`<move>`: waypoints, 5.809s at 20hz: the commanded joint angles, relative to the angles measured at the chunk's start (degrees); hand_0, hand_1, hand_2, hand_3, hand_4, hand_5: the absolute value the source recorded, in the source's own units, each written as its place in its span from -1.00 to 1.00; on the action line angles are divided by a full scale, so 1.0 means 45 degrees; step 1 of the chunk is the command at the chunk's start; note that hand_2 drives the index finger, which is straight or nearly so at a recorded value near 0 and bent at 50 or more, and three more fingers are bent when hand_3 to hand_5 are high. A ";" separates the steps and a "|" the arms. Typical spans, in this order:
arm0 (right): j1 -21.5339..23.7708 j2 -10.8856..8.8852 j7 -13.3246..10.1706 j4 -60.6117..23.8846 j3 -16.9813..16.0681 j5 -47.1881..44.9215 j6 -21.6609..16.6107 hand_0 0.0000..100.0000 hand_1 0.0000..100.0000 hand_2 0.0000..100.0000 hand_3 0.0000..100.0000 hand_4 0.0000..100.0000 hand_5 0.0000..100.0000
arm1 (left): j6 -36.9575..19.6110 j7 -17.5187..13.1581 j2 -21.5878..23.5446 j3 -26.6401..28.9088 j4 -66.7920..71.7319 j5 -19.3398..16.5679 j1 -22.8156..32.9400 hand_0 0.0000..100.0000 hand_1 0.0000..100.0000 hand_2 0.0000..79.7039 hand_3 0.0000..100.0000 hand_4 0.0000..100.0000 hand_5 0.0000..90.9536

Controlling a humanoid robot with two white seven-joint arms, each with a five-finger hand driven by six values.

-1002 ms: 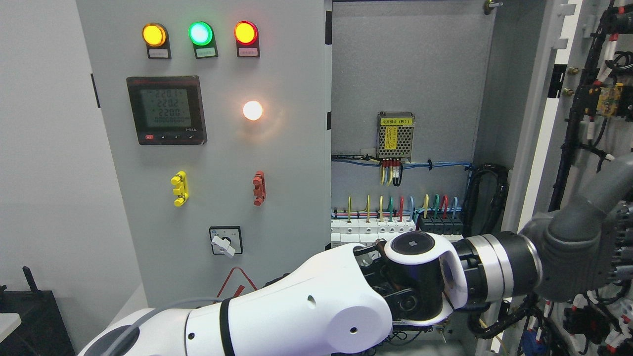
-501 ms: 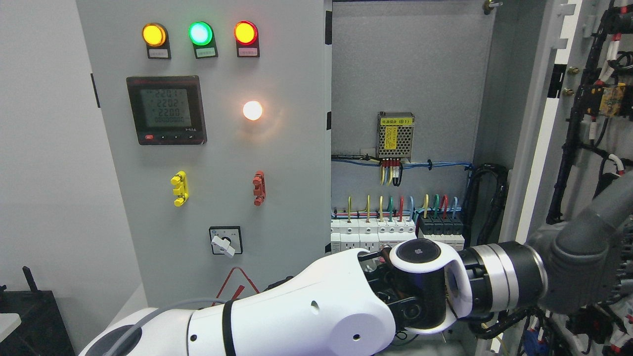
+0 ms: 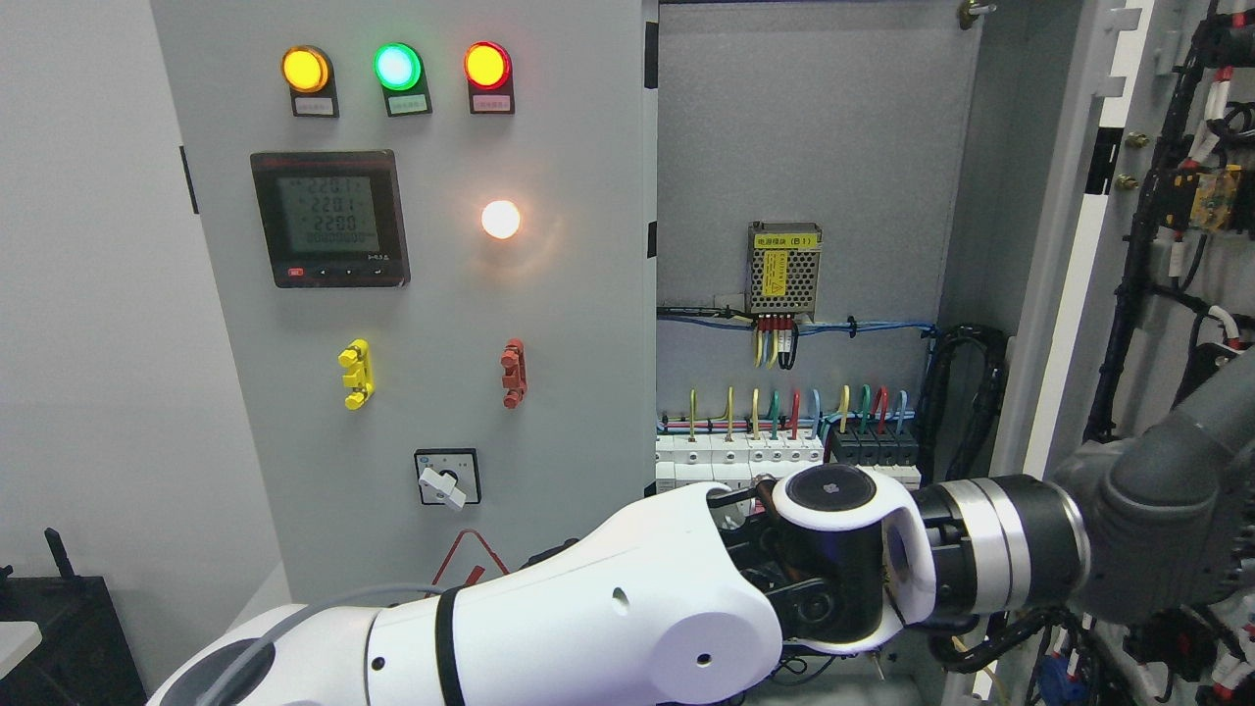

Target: Open door with both hands

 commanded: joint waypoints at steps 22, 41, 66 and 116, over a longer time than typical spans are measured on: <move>0.0000 0.0000 0.0028 0.0000 -0.0005 -0.0005 -0.0001 -1.00 -1.00 -1.00 -1.00 -1.00 -1.00 | 0.0319 -0.3128 1.3780 0.0846 -0.6425 -0.1686 0.7503 -1.00 -1.00 -1.00 -1.00 -0.94 -1.00; 0.0000 0.0000 0.0028 0.0000 -0.0005 -0.0005 -0.0001 -1.00 -1.00 -1.00 -1.00 -1.00 -1.00 | -0.0520 -0.5160 1.6246 0.0749 -0.1779 -0.5497 1.5434 -1.00 -1.00 -1.00 -1.00 -0.94 -1.00; 0.0000 0.0000 0.0028 0.0000 -0.0005 -0.0004 -0.0001 -1.00 -1.00 -1.00 -1.00 -1.00 -1.00 | -0.3099 -0.5121 0.8868 0.1820 1.0211 -0.7741 2.1432 -1.00 -1.00 -1.00 -1.00 -0.94 -1.00; 0.0019 0.0000 0.0028 -0.0019 -0.0005 -0.0005 -0.0001 -1.00 -1.00 -1.00 -1.00 -1.00 -1.00 | -0.3197 -0.1215 0.0347 2.0847 1.5997 -2.4639 2.2429 -1.00 -1.00 -1.00 -1.00 -0.94 -1.00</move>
